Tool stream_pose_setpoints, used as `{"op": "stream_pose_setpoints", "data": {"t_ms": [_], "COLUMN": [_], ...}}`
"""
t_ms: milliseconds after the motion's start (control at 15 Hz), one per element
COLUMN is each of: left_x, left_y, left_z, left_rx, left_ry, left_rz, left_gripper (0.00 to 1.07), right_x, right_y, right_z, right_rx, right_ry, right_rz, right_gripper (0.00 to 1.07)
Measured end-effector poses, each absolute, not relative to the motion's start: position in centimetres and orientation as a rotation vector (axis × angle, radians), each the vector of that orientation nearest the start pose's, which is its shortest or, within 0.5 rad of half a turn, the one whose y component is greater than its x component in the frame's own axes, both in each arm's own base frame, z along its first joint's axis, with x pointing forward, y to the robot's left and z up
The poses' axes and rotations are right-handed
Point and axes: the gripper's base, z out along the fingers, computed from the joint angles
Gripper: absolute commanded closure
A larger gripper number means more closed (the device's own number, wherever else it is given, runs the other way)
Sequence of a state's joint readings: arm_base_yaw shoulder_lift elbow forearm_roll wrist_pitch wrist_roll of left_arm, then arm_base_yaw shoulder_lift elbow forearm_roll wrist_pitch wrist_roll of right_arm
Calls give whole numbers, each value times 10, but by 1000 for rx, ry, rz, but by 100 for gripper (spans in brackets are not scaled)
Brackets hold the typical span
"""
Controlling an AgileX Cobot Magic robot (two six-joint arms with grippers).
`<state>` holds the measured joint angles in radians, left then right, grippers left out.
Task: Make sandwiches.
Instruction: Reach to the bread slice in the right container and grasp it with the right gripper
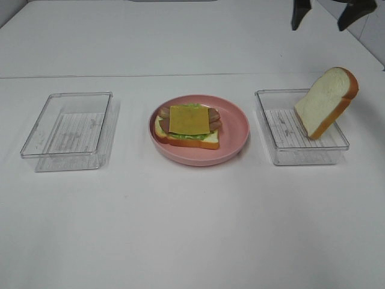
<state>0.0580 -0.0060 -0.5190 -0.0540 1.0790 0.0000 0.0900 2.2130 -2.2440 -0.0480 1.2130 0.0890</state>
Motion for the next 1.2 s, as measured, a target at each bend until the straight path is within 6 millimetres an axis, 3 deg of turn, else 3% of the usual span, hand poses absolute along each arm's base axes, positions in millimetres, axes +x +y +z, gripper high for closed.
{"op": "stream_pose_setpoints", "data": {"t_ms": [133, 267, 400, 667, 867, 1067, 1200], "left_x": [-9, -9, -9, -9, -9, -9, -9], "left_y": [-5, -5, -5, -5, -5, -5, -5], "left_z": [281, 281, 281, 281, 281, 281, 281], "left_rx": [-55, -55, -55, -55, -55, -55, -55], "left_ry": [2036, 2036, 2036, 2036, 2036, 2036, 2036], "left_rz": [-28, -28, -28, -28, -28, -28, -28], "left_gripper": [6, 6, 6, 6, 6, 6, 6], "right_x": [488, 486, 482, 481, 489, 492, 493], "right_y": [-6, -20, -34, -37, -32, -29, -29], "right_z": [295, 287, 265, 236, 198, 175, 171], "right_rx": [131, 173, 204, 198, 198, 216, 217], "right_ry": [2667, 2693, 2768, 2854, 2925, 2967, 2975], "right_rz": [14, 48, 58, 86, 180, 231, 235], "right_gripper": [22, 22, 22, 22, 22, 24, 31]}}
